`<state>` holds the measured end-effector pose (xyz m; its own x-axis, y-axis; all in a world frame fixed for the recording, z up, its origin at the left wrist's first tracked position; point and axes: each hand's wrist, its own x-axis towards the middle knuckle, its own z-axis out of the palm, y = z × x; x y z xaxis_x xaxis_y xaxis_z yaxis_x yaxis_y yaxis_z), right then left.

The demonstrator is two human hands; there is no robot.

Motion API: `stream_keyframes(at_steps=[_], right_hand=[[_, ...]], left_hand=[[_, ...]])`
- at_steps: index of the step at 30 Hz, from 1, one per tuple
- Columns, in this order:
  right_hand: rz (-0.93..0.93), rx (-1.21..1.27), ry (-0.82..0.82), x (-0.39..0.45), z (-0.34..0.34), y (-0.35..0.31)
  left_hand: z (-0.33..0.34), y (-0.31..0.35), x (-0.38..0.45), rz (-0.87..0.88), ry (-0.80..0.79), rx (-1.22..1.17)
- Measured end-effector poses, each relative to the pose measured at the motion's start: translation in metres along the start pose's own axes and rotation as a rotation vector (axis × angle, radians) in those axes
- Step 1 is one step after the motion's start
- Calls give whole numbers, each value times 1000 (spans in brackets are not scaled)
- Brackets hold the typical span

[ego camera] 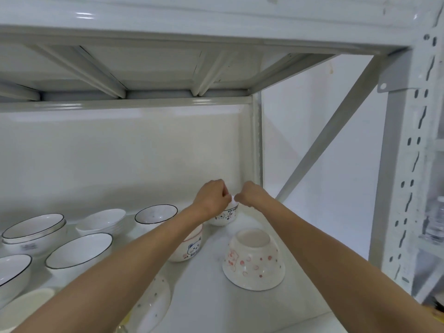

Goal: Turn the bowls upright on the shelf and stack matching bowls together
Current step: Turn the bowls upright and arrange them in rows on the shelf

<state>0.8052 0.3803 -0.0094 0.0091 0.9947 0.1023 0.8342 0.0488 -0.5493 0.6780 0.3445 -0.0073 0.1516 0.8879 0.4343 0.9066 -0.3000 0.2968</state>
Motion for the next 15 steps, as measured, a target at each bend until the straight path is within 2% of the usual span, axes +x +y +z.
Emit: stream_keyframes(at_steps=[3,5,7,12,15], right_hand=[[-2,-37,-84,-19,-7,4],[0,-89,-158,-34,-12,10],[19,-131,-232,-49,-17,18],[137,-166,-353,-79,-28,38],[193,-123,-404,-92,-30,48]], left_hand=[[-7,15,-23,-47,-251,-31],[-10,20,-39,-154,-449,-74],[-13,25,-55,-252,-572,-117],[-20,34,-84,-335,-676,-156],[-18,39,-95,-367,-681,-159]])
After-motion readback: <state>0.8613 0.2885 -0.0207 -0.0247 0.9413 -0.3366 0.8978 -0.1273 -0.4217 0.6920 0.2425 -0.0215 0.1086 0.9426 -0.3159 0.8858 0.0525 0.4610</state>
